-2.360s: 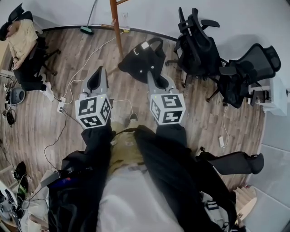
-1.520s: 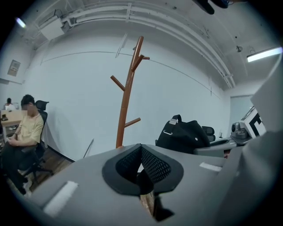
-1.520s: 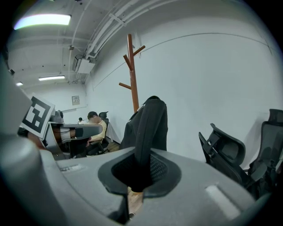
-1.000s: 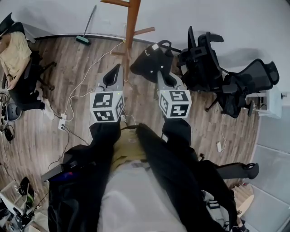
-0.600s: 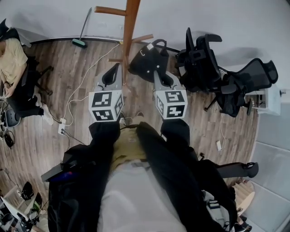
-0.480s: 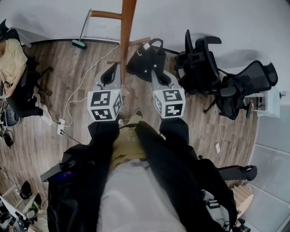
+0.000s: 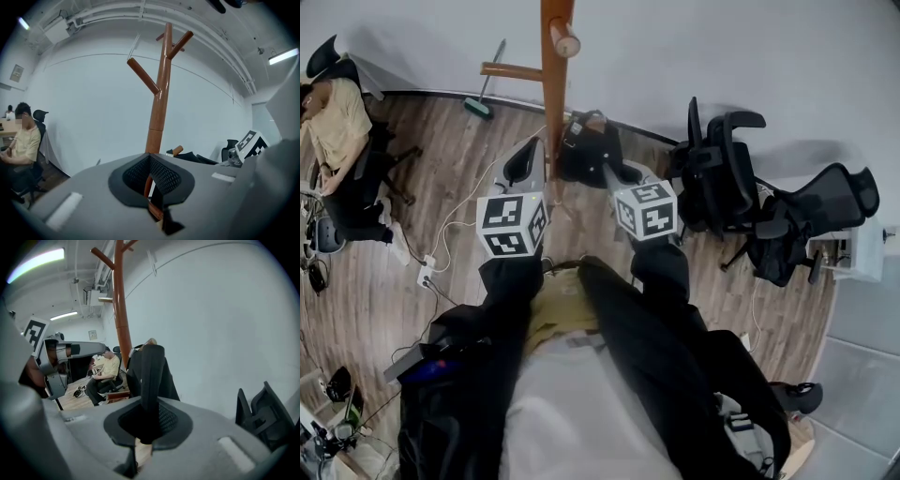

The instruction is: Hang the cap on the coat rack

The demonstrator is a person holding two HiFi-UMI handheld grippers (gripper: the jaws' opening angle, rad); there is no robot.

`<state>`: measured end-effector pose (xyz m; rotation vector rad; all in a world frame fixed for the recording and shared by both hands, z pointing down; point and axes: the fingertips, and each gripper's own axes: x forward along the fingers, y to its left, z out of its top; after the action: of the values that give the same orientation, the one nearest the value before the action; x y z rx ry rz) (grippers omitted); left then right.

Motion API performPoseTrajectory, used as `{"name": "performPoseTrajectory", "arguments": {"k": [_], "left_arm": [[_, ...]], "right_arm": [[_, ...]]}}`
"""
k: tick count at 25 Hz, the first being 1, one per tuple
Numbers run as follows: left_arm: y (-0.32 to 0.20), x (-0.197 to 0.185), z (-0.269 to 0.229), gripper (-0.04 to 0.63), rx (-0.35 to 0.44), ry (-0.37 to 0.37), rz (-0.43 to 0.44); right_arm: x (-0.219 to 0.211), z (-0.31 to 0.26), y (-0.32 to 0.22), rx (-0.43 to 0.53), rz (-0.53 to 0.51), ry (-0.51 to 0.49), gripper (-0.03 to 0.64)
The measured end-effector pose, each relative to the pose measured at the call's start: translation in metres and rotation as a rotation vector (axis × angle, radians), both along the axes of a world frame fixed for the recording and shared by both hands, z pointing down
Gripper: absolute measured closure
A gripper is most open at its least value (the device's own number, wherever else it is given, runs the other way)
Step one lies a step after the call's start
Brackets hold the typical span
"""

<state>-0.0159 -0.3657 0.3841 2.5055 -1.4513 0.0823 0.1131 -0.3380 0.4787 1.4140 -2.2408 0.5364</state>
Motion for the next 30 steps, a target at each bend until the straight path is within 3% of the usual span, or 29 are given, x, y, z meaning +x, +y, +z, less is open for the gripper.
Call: {"name": "performPoseTrajectory", "arguments": {"k": [5,8,10,17,20,23,30], "left_arm": [[-0.017,0.006,0.008,0.595,-0.014,-0.001,-0.019],[-0.023,0.008,0.008,0.595,-0.014,0.000,-0.024],[-0.021,0.007,0.004,0.595,-0.008,0.003,-0.024],[-0.018,0.014,-0.011,0.595,0.023,0.000,0.004],[-0.010,0.025,-0.014,0.595,0.038,-0.009,0.041],[-0.003,0.035,-0.017,0.595,0.055,-0.017,0.072],[0.001,0.032,-0.045,0.595,0.149,0.005,0.052]], "right_arm": [[0.001,0.025,-0.017,-0.052,-0.054,0.010,0.579],[0.005,0.019,-0.026,-0.046,-0.054,0.005,0.505],[0.007,0.004,-0.031,-0.015,-0.043,-0.004,0.467],[0.006,-0.076,-0.041,0.199,-0.015,-0.050,0.466],[0.002,-0.102,-0.039,0.290,-0.006,-0.078,0.486],[-0.005,-0.118,-0.034,0.367,0.009,-0.096,0.589],[-0.012,-0.139,-0.026,0.467,0.031,-0.120,0.614]]}}
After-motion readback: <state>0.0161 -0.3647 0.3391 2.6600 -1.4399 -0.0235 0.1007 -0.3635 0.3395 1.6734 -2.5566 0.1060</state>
